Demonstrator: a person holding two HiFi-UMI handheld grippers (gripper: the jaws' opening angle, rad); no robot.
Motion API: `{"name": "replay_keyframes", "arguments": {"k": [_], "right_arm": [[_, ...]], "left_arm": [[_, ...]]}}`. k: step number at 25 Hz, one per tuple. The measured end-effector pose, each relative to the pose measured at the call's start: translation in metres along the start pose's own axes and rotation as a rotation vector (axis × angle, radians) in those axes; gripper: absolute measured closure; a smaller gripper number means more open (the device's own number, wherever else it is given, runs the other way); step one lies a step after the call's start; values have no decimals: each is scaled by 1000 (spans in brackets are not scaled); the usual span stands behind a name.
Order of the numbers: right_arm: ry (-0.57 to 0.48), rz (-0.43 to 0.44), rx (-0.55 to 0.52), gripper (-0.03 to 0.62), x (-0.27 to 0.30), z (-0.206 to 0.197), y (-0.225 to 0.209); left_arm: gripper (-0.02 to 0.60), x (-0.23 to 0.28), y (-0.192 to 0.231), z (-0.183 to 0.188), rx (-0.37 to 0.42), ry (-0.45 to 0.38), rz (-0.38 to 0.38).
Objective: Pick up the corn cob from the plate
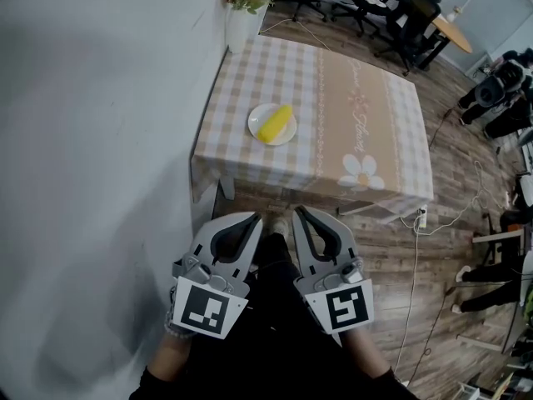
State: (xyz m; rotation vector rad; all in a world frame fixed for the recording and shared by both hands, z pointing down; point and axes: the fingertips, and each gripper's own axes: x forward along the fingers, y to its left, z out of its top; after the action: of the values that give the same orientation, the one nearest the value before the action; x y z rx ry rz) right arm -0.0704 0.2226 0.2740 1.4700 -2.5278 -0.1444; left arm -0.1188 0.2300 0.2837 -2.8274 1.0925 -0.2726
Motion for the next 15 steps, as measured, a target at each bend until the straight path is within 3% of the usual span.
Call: {"name": "replay_keyframes", "arguments": {"k": [15], "right_arm": [[-18, 76, 6, 551, 54, -10, -57]], "left_arm": [[568, 65, 35, -9, -17, 62, 60]]}}
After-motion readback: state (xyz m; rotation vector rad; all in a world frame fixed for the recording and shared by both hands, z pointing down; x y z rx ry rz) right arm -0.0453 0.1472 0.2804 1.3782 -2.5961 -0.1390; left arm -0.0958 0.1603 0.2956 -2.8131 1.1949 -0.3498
